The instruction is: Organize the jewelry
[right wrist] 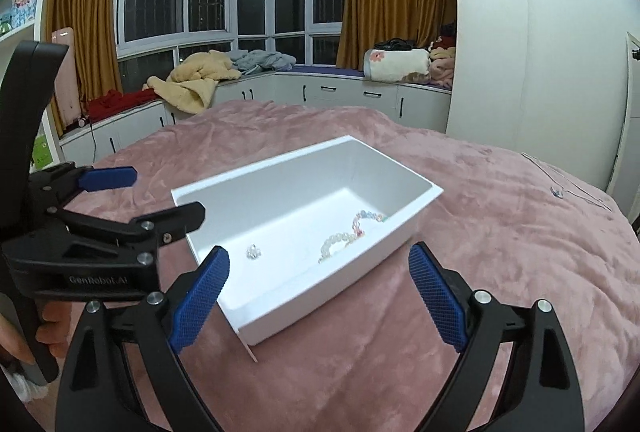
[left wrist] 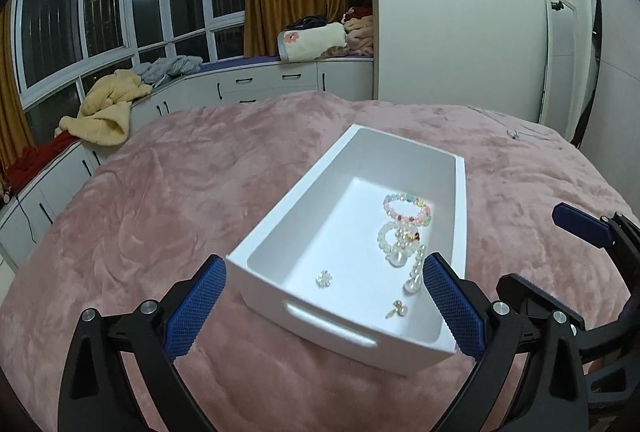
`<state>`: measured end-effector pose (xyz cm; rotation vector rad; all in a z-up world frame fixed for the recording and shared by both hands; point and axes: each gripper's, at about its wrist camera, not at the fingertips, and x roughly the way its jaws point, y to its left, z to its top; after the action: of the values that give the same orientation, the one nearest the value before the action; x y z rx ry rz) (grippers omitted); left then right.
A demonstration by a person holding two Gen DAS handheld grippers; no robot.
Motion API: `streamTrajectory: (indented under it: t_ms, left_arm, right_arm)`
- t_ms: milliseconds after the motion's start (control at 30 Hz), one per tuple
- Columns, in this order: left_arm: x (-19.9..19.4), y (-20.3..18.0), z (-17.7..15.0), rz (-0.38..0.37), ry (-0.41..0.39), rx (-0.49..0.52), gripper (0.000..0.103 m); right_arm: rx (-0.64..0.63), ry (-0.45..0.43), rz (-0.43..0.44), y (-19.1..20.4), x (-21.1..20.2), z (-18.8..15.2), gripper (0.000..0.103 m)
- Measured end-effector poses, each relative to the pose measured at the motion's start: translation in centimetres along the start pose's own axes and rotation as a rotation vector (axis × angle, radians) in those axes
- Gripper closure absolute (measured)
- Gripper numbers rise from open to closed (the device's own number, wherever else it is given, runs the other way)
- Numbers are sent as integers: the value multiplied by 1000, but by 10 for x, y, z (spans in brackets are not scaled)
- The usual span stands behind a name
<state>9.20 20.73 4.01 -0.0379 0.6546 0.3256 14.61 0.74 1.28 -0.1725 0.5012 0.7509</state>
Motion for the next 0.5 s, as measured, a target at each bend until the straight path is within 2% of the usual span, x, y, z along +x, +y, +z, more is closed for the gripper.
streamTrajectory:
  t_ms: [233, 500]
  left_arm:
    - [-3, 3, -12, 76, -23, 2, 3]
    - [-3, 15, -23, 61, -10, -23, 3]
  right_arm:
    - [7, -20, -22, 0, -2, -6, 13]
    - [1, -24, -22, 1, -1, -9, 13]
